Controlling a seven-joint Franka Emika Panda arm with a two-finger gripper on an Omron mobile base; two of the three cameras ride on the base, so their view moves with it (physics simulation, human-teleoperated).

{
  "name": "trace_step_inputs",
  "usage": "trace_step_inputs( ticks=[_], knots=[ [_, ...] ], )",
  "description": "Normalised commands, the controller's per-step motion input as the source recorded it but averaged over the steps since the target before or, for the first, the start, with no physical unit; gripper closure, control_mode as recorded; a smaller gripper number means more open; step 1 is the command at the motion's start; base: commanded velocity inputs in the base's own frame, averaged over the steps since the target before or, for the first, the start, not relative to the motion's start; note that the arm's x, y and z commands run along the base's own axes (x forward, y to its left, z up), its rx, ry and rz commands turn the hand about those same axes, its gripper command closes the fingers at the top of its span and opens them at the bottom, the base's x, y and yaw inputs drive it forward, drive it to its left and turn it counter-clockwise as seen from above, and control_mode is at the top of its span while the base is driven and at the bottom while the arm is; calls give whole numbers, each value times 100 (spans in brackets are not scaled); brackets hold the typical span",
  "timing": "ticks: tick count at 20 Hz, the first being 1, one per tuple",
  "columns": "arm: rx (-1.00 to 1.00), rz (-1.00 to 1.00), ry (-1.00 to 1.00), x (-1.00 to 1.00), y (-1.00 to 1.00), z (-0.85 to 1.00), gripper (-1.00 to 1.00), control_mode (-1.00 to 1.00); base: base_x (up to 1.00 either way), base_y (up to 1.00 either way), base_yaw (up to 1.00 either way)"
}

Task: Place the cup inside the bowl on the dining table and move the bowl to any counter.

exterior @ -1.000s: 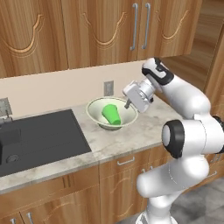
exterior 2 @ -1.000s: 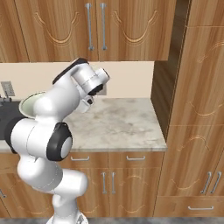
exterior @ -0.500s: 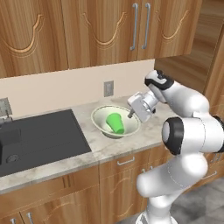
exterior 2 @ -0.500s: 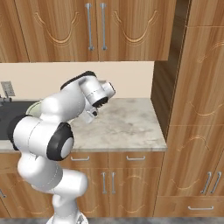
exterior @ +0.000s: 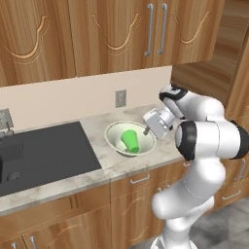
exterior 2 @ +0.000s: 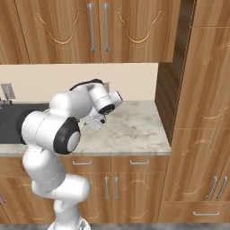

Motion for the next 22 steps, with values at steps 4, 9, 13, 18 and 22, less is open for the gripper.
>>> trace_step_inputs(
  ticks=[4,9,13,18,22],
  knots=[
    [-2,-1,-4,47,0,-38,100,-100,0,0,0],
    [-8,-5,0,43,13,-31,100,-100,0,0,0],
    [-5,-7,0,46,17,-12,100,-100,0,0,0],
    [-3,-10,0,44,15,-1,100,-100,0,0,0],
    [-5,-11,1,30,10,-21,100,-100,0,0,0]
  ],
)
